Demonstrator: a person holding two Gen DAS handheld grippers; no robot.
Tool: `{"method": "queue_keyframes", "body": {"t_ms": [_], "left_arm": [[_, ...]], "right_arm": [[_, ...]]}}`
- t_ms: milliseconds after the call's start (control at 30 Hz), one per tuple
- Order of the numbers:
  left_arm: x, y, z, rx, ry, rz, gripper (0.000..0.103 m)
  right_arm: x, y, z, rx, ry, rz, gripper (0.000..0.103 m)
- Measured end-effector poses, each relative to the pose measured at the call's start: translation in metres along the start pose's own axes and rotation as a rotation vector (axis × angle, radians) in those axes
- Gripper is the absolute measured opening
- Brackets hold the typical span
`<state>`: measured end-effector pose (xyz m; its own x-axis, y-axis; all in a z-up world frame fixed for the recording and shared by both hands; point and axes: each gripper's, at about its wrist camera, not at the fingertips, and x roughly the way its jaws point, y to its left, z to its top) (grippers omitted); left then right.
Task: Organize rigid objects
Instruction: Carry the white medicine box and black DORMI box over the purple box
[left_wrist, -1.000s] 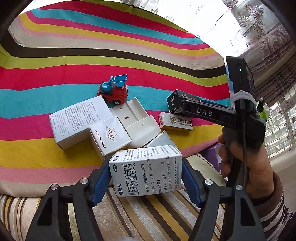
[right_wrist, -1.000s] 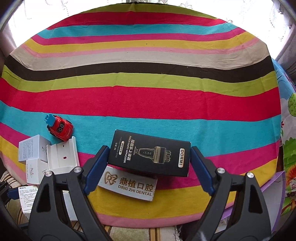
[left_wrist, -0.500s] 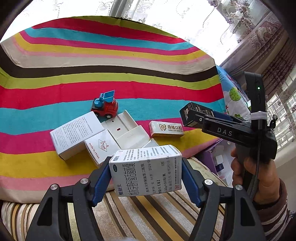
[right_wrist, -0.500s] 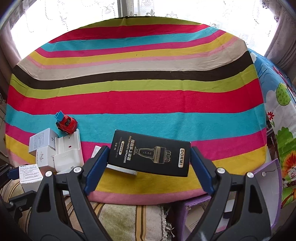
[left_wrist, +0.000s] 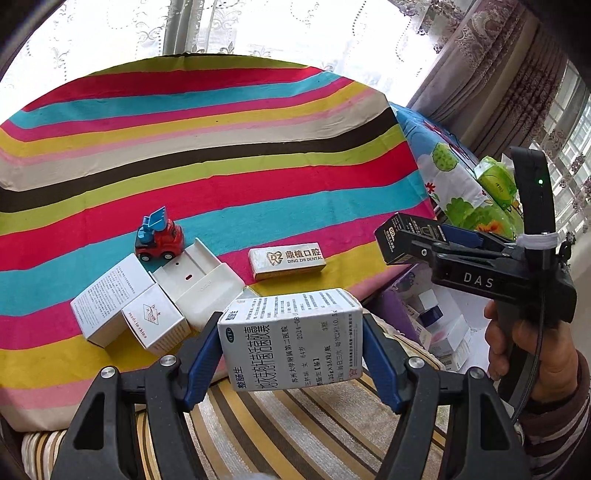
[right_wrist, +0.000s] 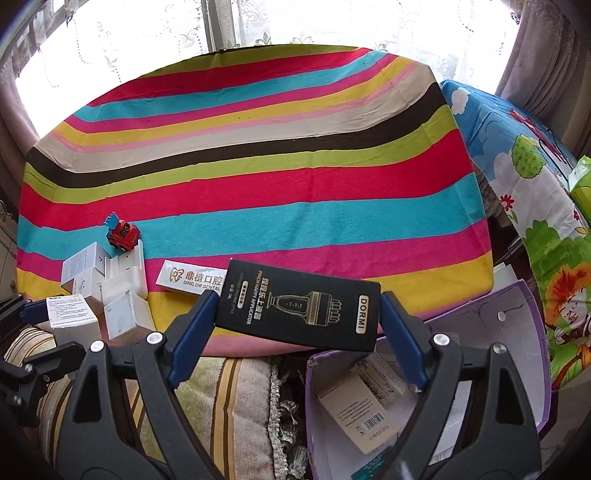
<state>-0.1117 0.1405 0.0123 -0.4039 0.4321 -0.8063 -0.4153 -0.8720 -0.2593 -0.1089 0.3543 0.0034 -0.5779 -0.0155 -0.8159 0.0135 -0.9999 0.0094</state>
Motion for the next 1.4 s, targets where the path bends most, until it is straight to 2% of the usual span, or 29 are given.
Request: {"method": "queue_keyframes", "body": {"t_ms": [700,1167,1400], "left_arm": [[0.03,-0.095,0.011,0.253,0.049,-0.031,0.072],[0.048,-0.179,0.004,0.449,0.089,-0.094,0.072],[0.051,-0.219,-0.008,0.553,0.097,-0.152,0.072]], "right_arm": [[-0.033,-0.109,-0.051,0.174,0.037,-0.1,0.088],[-0.045,-0.175,-0.079,0.261,0.056,-0.183,0.088],[-0.054,-0.203,-0.088,0.316,0.047,-0.218,0.089]]}}
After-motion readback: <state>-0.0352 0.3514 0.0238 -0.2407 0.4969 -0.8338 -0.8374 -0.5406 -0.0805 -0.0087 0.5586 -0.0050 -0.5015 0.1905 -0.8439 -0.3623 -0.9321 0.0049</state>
